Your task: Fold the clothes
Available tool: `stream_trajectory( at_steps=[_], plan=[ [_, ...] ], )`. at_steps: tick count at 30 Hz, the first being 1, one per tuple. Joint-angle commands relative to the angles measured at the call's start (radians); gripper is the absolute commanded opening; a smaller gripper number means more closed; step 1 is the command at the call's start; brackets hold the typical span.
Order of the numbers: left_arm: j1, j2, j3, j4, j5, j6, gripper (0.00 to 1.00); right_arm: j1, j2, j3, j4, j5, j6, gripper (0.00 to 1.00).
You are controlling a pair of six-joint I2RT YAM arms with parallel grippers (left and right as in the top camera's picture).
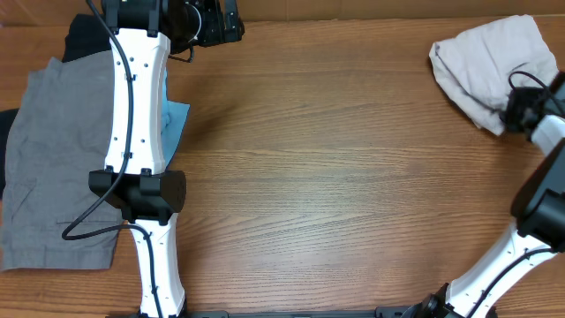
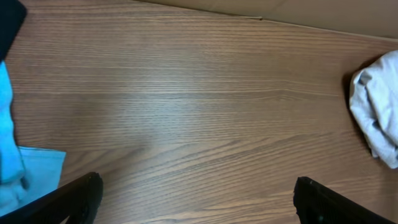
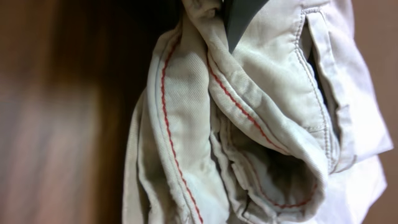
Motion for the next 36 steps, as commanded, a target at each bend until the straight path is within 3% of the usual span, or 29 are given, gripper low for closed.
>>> stream_trajectory(
  at_steps=[1, 8, 15, 16, 17, 20, 23, 29, 36],
  plan=[
    [-0.006, 0.01, -0.002, 0.007, -0.031, 0.011, 1.0, 0.1, 0.004, 0.003, 0.05, 0.063, 0.173, 0.04],
    [-0.006, 0.01, -0.002, 0.01, -0.031, 0.011, 1.0, 0.241, 0.004, 0.003, 0.063, 0.301, 0.184, 0.04],
    [-0.006, 0.01, -0.002, 0.027, -0.031, 0.012, 1.0, 0.253, 0.004, 0.002, 0.103, 0.308, 0.183, 0.05],
    [-0.006, 0.01, -0.002, 0.027, -0.031, 0.012, 1.0, 0.253, 0.004, 0.003, 0.114, 0.308, 0.183, 0.14],
    [-0.006, 0.01, -0.002, 0.026, -0.031, 0.012, 1.0, 0.253, 0.004, 0.002, 0.129, 0.308, 0.182, 0.4],
    [-0.006, 0.01, -0.002, 0.027, -0.031, 0.011, 1.0, 0.253, 0.003, 0.003, 0.177, 0.297, 0.134, 0.99],
    [-0.006, 0.01, -0.002, 0.026, -0.031, 0.011, 1.0, 0.245, -0.014, 0.003, 0.237, 0.229, 0.01, 1.0],
    [-0.006, 0.01, -0.002, 0.026, -0.031, 0.012, 1.0, 0.224, -0.146, 0.003, 0.185, 0.185, -0.151, 1.0],
    [-0.006, 0.01, -0.002, 0.027, -0.031, 0.012, 1.0, 0.231, -0.33, 0.003, 0.042, 0.007, -0.7, 1.0]
  ],
)
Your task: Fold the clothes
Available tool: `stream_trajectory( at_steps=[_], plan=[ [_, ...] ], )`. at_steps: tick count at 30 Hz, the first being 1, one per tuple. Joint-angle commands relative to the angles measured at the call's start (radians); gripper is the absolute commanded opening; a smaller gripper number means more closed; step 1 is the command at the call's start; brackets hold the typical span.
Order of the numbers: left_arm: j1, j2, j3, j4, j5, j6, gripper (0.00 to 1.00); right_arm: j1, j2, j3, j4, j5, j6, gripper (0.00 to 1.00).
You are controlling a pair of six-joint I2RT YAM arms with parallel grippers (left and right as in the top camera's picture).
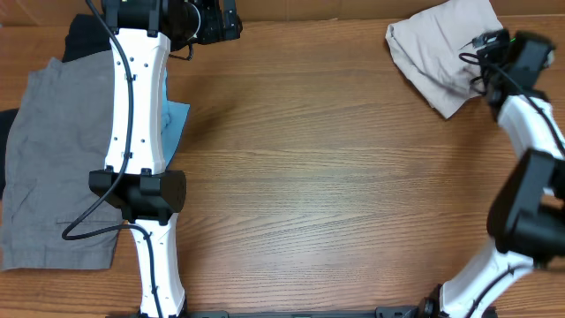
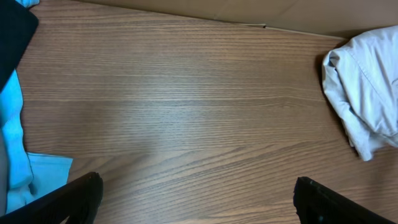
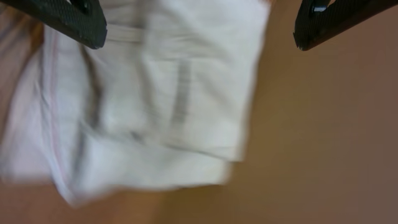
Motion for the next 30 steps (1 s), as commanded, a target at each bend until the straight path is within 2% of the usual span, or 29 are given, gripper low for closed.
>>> stream_trajectory(
  at_steps=[1, 2, 3, 4, 6, 7, 12, 20, 30],
  plan=[
    [-0.006, 0.01, -0.002, 0.005, -0.008, 0.012, 1.0, 0.012, -0.112, 0.01, -0.018, -0.151, -0.412, 1.0],
    [-0.006, 0.01, -0.002, 0.005, -0.008, 0.012, 1.0, 0.016, -0.112, 0.01, -0.025, -0.166, -0.463, 0.98],
    [-0.006, 0.01, -0.002, 0.006, -0.008, 0.012, 1.0, 0.024, -0.106, 0.009, -0.039, -0.168, -0.512, 0.92],
    [-0.006, 0.01, -0.002, 0.006, -0.008, 0.012, 1.0, 0.034, -0.098, 0.009, -0.055, -0.168, -0.555, 0.82],
    [-0.006, 0.01, -0.002, 0.005, -0.008, 0.012, 1.0, 0.051, -0.074, 0.009, -0.061, -0.173, -0.611, 0.69],
    [-0.006, 0.01, -0.002, 0.004, -0.008, 0.012, 1.0, 0.062, -0.054, 0.009, -0.06, -0.183, -0.644, 0.61],
    [-0.008, 0.01, -0.002, 0.006, -0.008, 0.012, 1.0, 0.116, 0.06, 0.009, -0.027, -0.23, -0.712, 0.04],
    [-0.008, 0.01, -0.002, 0.006, -0.008, 0.012, 1.0, 0.19, 0.187, 0.009, 0.054, -0.272, -0.755, 0.04],
    [-0.008, 0.01, -0.002, -0.003, -0.008, 0.012, 1.0, 0.183, 0.325, 0.01, 0.175, -0.252, -0.754, 0.04]
  ],
)
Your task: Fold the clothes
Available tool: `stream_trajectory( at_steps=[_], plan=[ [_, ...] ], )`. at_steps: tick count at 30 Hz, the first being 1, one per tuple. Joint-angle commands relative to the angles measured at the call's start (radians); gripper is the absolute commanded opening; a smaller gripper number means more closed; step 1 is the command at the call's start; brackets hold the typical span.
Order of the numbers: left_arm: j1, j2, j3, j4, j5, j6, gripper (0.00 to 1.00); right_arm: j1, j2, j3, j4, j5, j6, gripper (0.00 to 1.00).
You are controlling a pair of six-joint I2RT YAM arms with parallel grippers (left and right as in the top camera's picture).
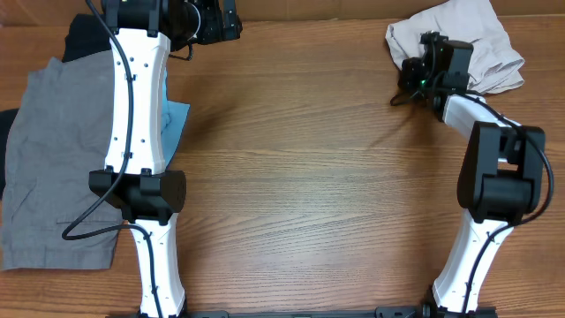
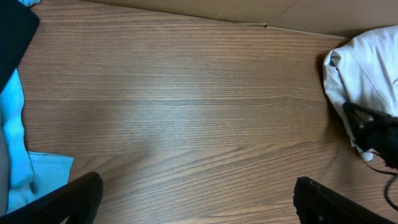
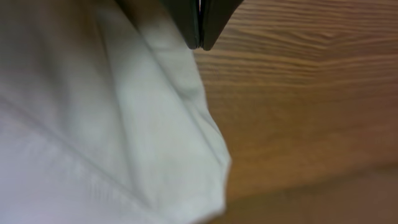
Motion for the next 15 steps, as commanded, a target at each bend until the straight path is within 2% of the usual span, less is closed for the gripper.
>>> stream_trajectory(
  at_steps=[1, 15],
  plan=[
    [-0.008, 0.01, -0.002, 0.0, -0.006, 0.012, 1.0, -0.007, 0.056, 0.002, 0.03, 0.022, -0.01, 0.04],
    [-0.009, 0.01, -0.002, 0.0, -0.006, 0.012, 1.0, -0.013, 0.072, 0.002, 0.164, 0.26, 0.083, 0.04]
  ],
)
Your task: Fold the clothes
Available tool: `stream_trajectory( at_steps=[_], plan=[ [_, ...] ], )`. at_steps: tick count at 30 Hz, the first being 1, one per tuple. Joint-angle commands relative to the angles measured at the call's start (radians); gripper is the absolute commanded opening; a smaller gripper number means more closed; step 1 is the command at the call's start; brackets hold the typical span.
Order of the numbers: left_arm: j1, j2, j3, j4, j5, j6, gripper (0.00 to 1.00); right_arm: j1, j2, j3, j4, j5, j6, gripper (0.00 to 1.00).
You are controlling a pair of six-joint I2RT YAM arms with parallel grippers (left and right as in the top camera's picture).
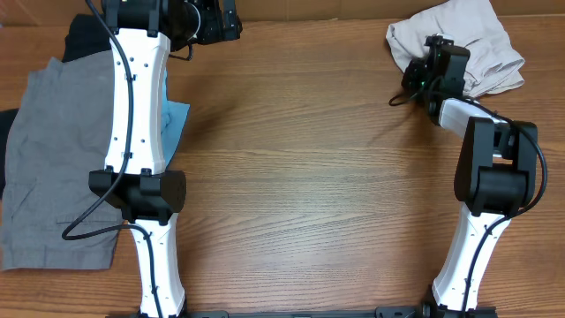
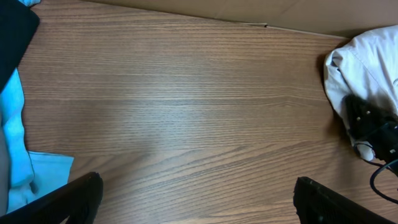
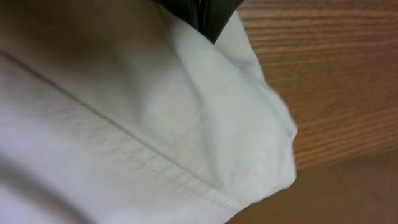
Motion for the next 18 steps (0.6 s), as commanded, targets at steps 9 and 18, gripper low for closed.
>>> stream_trajectory(
  at_steps=[9, 18],
  plan=[
    [-0.012, 0.01, -0.002, 0.0, -0.005, 0.012, 1.0, -0.024, 0.05, 0.003, 0.137, 0.146, 0.175, 0.04],
    [-0.012, 0.01, -0.002, 0.0, -0.005, 0.012, 1.0, -0.015, 0.124, 0.04, 0.267, 0.138, 0.224, 0.14]
  ],
)
